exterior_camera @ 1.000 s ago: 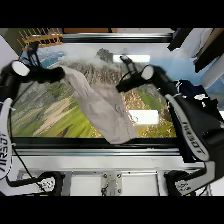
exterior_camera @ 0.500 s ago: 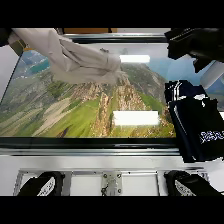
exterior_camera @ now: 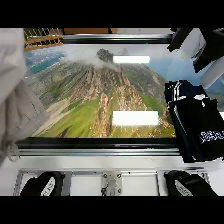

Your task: Fold the clothes and pants, and hang the long-sleeved shirts on hangers.

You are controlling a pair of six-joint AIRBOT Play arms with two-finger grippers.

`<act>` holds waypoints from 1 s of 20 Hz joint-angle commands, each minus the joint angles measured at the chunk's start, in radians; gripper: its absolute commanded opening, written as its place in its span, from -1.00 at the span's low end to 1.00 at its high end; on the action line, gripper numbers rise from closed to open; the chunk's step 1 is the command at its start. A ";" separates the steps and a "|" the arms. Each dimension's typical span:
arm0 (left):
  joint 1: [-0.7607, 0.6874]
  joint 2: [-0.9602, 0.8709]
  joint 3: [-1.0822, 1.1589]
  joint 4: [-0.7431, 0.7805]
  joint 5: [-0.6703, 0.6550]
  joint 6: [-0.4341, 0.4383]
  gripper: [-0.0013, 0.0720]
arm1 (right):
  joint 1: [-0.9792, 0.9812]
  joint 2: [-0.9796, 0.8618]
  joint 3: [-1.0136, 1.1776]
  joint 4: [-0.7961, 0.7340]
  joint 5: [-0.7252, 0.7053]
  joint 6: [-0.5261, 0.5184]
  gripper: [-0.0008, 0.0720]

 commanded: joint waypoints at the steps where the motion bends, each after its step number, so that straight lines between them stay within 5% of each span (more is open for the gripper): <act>1: 0.000 -0.024 -0.121 -0.259 -0.027 0.023 -0.93 | -0.004 -0.026 -0.011 -0.009 0.076 0.007 -0.92; 7: -0.138 -0.058 -0.363 -0.315 -0.029 0.082 -0.93 | -0.112 -0.046 -0.321 -0.005 0.191 0.006 -0.92; 11: -0.154 -0.082 -0.485 -0.076 0.026 0.068 -0.93 | -0.128 -0.128 -0.527 0.069 0.181 0.006 -0.86; 12: -0.154 -0.103 -0.507 -0.013 0.019 0.067 -0.93 | -0.128 -0.166 -0.550 0.130 0.179 0.006 -0.38; 13: -0.153 -0.138 -0.521 0.045 0.008 0.065 -0.93 | -0.127 -0.217 -0.562 0.187 0.179 0.006 0.53; 14: -0.153 -0.173 -0.531 0.105 0.000 0.065 -0.93 | -0.124 -0.269 -0.562 0.228 0.177 0.006 0.73; 20: -0.011 -0.390 -0.575 0.221 -0.002 0.039 -0.93 | -0.025 -0.578 -0.538 0.330 0.051 -0.006 0.67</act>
